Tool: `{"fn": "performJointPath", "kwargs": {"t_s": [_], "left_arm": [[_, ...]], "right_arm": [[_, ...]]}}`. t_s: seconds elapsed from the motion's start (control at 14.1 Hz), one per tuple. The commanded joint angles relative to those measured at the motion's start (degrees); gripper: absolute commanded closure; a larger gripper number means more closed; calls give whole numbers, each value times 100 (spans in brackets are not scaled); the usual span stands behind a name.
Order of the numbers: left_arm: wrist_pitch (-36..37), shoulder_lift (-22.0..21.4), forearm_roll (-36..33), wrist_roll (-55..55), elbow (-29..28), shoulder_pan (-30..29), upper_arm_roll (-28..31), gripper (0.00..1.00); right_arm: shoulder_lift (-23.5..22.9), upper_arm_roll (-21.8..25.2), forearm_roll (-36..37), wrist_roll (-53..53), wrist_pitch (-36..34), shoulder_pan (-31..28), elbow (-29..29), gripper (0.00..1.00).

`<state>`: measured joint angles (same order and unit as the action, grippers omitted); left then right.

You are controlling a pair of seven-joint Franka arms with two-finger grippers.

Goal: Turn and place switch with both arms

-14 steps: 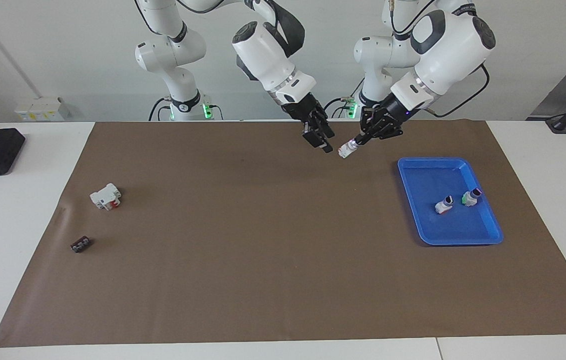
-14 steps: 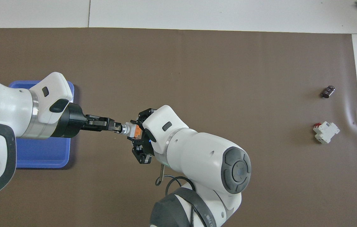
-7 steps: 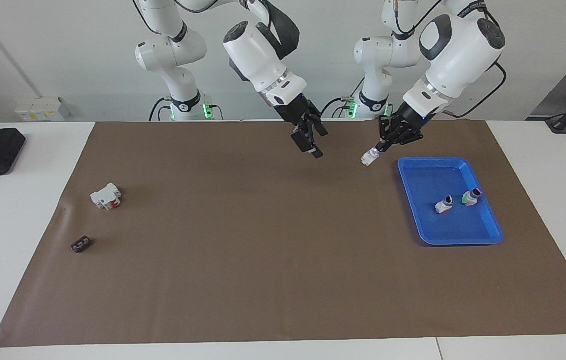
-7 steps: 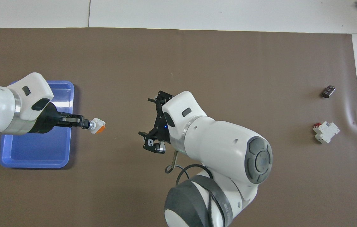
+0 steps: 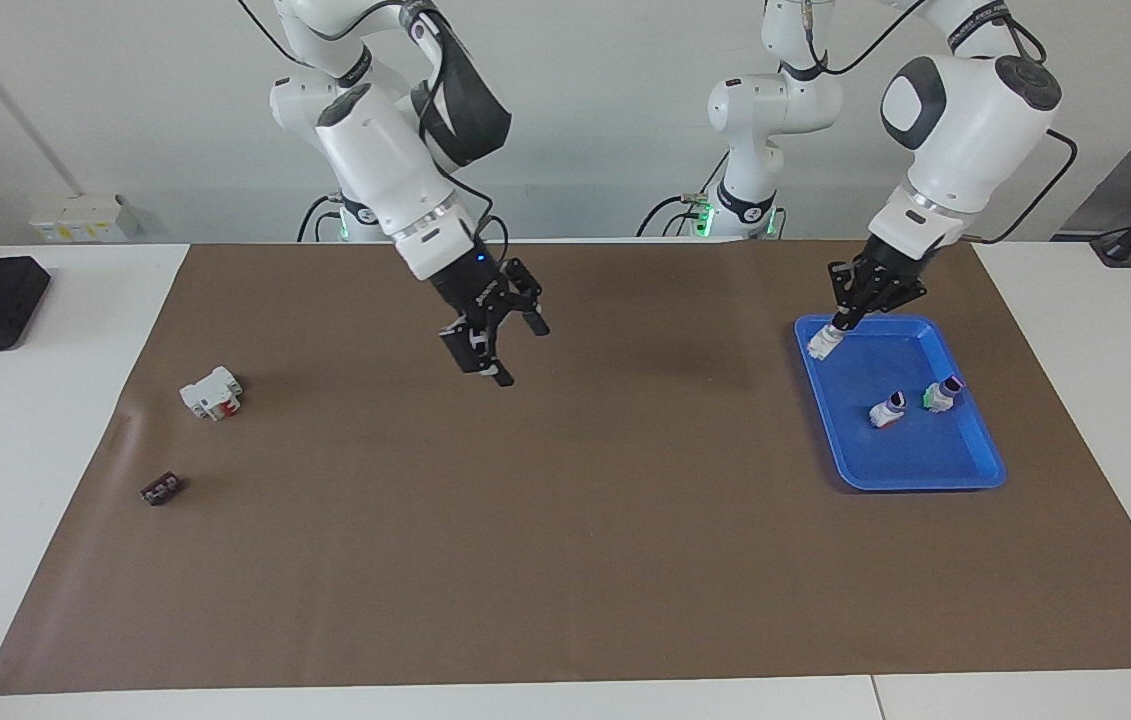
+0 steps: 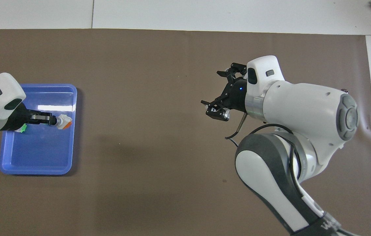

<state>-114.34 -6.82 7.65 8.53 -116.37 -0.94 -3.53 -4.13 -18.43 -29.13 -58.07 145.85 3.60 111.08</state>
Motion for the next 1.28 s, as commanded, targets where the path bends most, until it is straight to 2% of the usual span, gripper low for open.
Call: {"fn": "performJointPath", "kwargs": {"t_s": [0.0,0.14,0.28,0.43,0.64,0.78,0.99,1.2], "left_arm": [[-622,408,-386,148,-17,-318,-51,100],[-852,549,-431,280,9,-616,-51,100],[-1054,655,-449,578,9,-845,-51,100],[-1221,787,-545,772,27,-1056,-51,100],[-1327,893,-668,1001,62,-1267,-51,100],[-1336,902,-677,1132,27,-1338,-51,100],[-1284,919,-782,1177,-35,-1365,-51,100],[-1248,928,-800,1325,-158,-1365,-51,100]], "right_arm": [[88,-29,171,208,-39,-342,28,0],[0,6,1001,706,58,-727,-121,0],[-132,41,1863,1829,-125,-1018,-393,0],[-141,435,2375,2954,-546,-967,-577,0],[-28,1023,2553,4187,-1670,-914,-885,0],[174,1454,2597,4374,-2644,-835,-1114,0],[438,2263,2772,4628,-3437,-483,-1149,0],[448,2370,2957,5215,-4797,-527,-1850,0]]}}
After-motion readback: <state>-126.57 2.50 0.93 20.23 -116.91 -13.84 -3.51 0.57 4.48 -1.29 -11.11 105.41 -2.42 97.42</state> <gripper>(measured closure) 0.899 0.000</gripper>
